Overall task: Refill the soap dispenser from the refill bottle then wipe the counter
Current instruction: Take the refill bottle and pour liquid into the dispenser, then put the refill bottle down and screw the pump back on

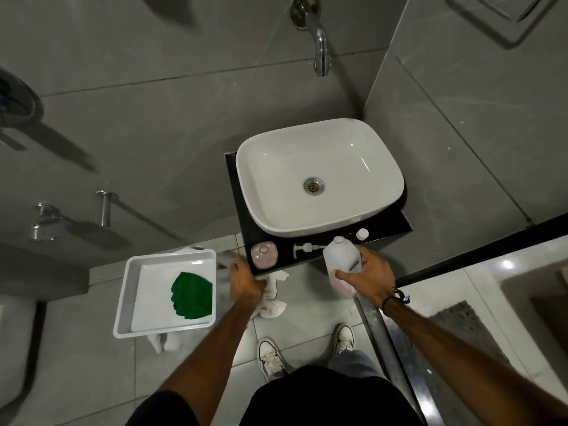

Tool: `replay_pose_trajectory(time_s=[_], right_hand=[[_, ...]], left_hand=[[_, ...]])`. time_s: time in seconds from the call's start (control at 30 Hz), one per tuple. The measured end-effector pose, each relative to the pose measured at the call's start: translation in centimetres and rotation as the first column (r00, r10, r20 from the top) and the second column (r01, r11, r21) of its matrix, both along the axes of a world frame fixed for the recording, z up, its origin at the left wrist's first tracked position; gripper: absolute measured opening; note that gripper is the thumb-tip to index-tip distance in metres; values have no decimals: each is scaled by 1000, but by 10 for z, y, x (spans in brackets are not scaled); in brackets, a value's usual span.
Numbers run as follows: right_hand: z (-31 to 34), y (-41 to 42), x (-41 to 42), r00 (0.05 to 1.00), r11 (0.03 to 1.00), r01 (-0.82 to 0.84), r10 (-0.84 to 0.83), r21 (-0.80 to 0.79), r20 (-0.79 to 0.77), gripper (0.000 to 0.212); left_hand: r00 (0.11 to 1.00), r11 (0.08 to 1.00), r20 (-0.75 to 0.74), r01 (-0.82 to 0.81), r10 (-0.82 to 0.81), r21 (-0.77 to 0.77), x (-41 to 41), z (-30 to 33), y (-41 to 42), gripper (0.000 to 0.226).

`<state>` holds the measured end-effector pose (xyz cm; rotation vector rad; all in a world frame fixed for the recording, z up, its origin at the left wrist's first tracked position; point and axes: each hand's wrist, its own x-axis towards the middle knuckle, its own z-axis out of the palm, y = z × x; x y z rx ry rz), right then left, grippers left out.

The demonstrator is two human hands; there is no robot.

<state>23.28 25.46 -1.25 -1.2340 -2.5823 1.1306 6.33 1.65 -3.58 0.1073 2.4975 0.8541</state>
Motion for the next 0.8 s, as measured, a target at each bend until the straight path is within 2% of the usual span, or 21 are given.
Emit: replay_pose_trajectory(time_s=[0.07, 0.13, 0.2, 0.3, 0.37, 0.43, 0.5, 0.6, 0.67, 0.7, 0.73, 0.8], right_hand=[[-4, 12, 9, 1000, 1000, 6, -6, -16, -5, 70], [-7, 27, 21, 999, 999, 36, -37, -32, -11, 69], [-9, 44, 35, 997, 996, 70, -70, -52, -12, 69], [-11, 71, 60, 994, 994, 106, -107, -41, -30, 69], [-11, 89, 75, 994, 994, 103, -104, -49, -25, 70], [-12, 106, 87, 997, 996, 71, -71, -59, 6, 71], [-13, 121, 98, 999, 999, 29, -27, -46, 41, 71], [-18, 137, 111, 997, 999, -28, 30, -21, 68, 76], [-23, 144, 116, 995, 998, -66, 67, -20, 73, 79], [-25, 147, 118, 994, 997, -77, 78, -26, 78, 79], [-27, 150, 119, 993, 996, -79, 82, -34, 82, 80], [-31, 155, 121, 993, 995, -83, 87, -50, 80, 82]], left_hand=[[990, 989, 126, 77, -61, -126, 13, -7, -2, 56], [942, 957, 259, 256, -215, -138, 28, -11, 5, 45], [876, 896, 317, 421, -363, -137, 43, -11, 25, 42], [843, 818, 179, 536, -507, -211, 60, -1, 82, 30], [815, 806, 27, 576, -578, -137, 69, 8, 127, 27], [748, 760, -140, 646, -649, -76, 78, 11, 171, 25], [657, 695, -255, 713, -709, -95, 84, 7, 212, 37], [518, 589, -283, 741, -807, -324, 84, -6, 263, 59], [455, 518, -248, 728, -855, -448, 84, -15, 279, 61], [444, 506, -245, 724, -862, -469, 86, -19, 282, 56], [464, 535, -267, 717, -845, -447, 87, -22, 283, 49], [550, 627, -303, 691, -779, -359, 89, -24, 281, 36]])
